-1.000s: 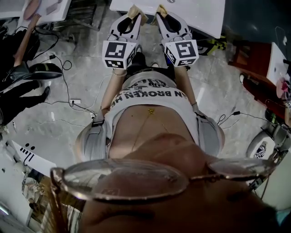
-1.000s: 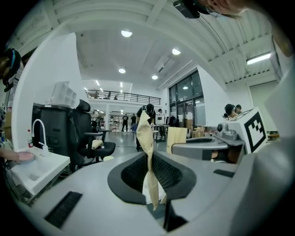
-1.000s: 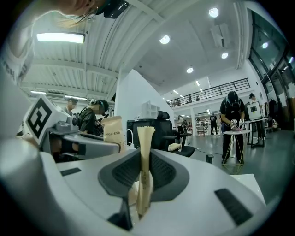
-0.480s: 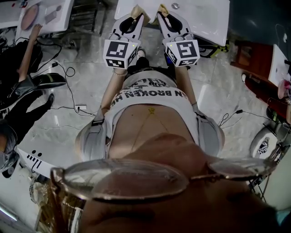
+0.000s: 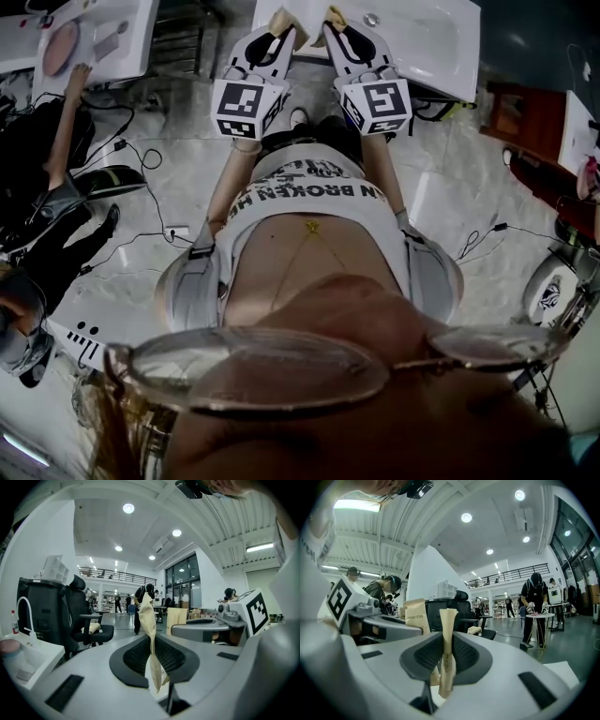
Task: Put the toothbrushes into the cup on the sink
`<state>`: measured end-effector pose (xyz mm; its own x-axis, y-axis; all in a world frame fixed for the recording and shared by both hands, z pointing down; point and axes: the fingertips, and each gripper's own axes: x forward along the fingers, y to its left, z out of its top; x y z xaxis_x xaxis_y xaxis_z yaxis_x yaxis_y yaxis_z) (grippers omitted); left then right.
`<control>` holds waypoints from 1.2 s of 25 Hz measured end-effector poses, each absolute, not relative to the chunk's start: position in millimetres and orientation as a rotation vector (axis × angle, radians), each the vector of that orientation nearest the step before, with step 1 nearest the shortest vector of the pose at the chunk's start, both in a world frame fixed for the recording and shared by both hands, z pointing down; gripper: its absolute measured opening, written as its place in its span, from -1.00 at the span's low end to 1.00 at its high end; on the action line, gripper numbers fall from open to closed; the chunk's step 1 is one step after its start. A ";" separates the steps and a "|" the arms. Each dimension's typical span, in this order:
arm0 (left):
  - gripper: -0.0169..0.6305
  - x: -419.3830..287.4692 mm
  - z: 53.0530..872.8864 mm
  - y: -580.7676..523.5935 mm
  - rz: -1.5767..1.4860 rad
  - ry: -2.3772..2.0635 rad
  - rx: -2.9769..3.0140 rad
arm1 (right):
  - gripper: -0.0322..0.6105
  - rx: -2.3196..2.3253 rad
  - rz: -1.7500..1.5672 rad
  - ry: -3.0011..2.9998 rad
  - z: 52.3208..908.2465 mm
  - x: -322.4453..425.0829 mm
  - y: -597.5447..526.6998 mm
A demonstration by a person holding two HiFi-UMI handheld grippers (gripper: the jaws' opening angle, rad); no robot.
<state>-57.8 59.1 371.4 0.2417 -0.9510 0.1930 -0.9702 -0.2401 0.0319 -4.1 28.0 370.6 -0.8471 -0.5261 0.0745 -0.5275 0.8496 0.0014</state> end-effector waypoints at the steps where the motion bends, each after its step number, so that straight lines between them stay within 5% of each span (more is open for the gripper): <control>1: -0.83 -61.3 372.5 57.0 0.200 -1.836 2.358 | -0.71 0.845 0.033 -2.948 372.1 -7.0 26.3; 30: -0.83 -50.4 371.1 -67.3 0.234 -1.894 2.281 | -0.71 0.666 0.033 -2.973 371.1 -6.1 -98.0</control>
